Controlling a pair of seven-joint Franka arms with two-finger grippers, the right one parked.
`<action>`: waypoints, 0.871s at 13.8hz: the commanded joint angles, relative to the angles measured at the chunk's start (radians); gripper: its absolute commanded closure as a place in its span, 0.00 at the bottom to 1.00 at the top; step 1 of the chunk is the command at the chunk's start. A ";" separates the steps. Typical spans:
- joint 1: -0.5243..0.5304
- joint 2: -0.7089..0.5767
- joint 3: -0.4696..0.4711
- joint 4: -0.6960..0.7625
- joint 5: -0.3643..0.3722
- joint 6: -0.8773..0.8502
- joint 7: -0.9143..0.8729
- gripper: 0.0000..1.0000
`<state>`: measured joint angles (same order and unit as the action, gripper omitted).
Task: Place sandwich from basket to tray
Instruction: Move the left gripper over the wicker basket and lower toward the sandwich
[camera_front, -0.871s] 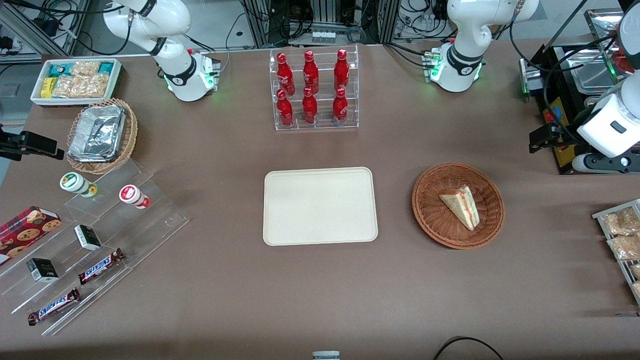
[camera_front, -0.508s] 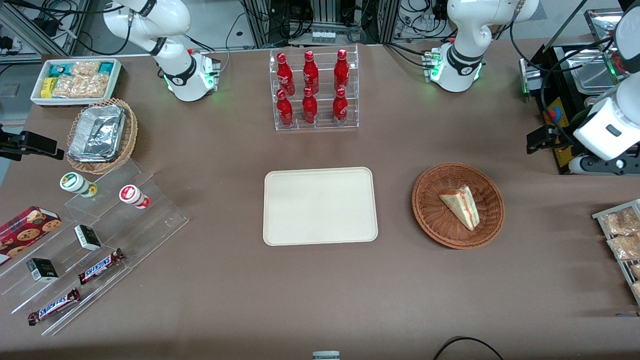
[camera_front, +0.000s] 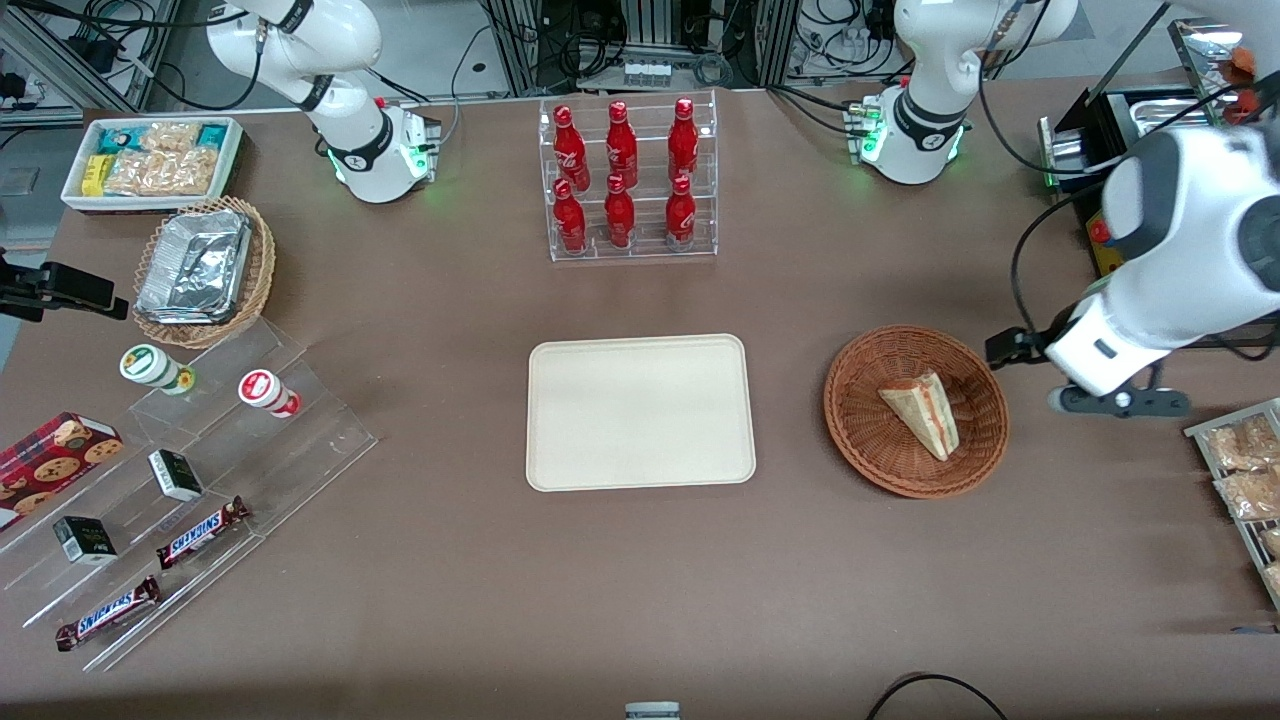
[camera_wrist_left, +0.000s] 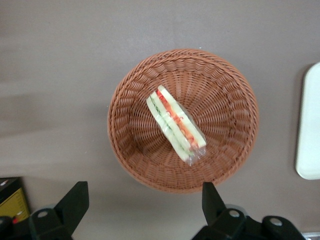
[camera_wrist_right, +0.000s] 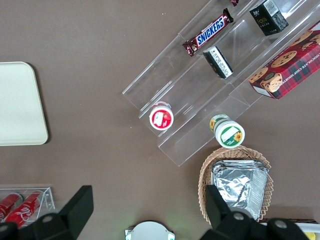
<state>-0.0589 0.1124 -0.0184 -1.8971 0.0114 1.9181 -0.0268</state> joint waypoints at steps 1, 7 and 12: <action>-0.019 -0.053 -0.003 -0.175 0.009 0.181 -0.068 0.00; -0.053 -0.045 -0.006 -0.296 0.001 0.363 -0.482 0.00; -0.105 0.015 -0.006 -0.310 -0.004 0.447 -0.866 0.00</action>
<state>-0.1387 0.1143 -0.0284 -2.1851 0.0093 2.3172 -0.8063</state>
